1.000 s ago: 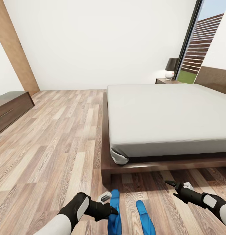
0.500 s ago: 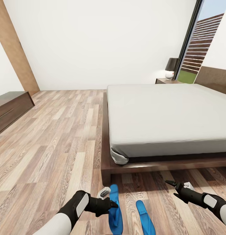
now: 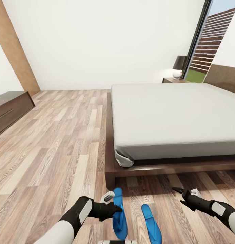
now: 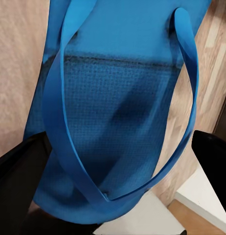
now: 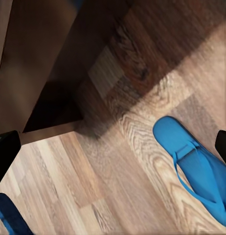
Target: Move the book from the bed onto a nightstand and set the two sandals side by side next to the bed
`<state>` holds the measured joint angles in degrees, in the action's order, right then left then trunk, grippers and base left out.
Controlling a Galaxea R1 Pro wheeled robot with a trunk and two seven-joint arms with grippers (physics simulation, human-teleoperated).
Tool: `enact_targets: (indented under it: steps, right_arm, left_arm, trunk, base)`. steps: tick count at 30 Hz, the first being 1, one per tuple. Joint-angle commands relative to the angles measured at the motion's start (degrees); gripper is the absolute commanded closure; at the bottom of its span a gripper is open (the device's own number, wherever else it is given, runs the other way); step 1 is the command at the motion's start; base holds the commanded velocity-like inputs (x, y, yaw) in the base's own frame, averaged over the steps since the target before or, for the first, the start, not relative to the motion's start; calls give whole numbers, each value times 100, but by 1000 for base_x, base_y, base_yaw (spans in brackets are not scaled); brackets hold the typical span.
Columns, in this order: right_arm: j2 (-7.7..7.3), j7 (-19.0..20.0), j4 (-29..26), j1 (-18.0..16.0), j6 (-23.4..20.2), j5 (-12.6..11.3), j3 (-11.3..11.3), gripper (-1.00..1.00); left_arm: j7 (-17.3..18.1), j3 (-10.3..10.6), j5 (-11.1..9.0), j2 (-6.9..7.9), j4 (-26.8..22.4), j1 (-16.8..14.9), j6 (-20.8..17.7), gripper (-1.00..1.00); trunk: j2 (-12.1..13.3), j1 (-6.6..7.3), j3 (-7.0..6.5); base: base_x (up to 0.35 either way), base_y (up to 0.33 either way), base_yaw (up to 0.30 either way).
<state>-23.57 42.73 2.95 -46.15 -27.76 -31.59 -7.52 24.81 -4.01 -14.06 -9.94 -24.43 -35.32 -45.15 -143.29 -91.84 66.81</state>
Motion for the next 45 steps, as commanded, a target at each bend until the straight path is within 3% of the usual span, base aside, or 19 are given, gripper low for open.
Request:
enact_targets:
  steps: [1, 22, 31, 45]
  right_arm:
    - [-2, 7, 18, -8, -38, -3, -48, -100]
    - [-11, 27, 19, -8, -29, -22, -62, -100]
    - [-16, 28, 21, -8, -28, -23, -65, -100]
    - [-42, 73, 21, -8, -33, -23, -65, -100]
  left_arm:
    - [10, -39, 23, -6, -37, -2, -25, 100]
    - [-2, -39, -21, -6, -794, -3, 198, 100]
    - [-2, -32, -270, -6, -880, -16, 207, 100]
    - [-2, -30, -315, -6, -880, -13, 192, 100]
  trunk:
    - [-4, -1, 28]
    - [-32, -55, 493]
    - [-44, -79, 693]
    - [-63, -115, 1003]
  base:
    - [0, 0, 0]
    - [0, 0, 0]
    - [0, 0, 0]
    - [0, 0, -6]
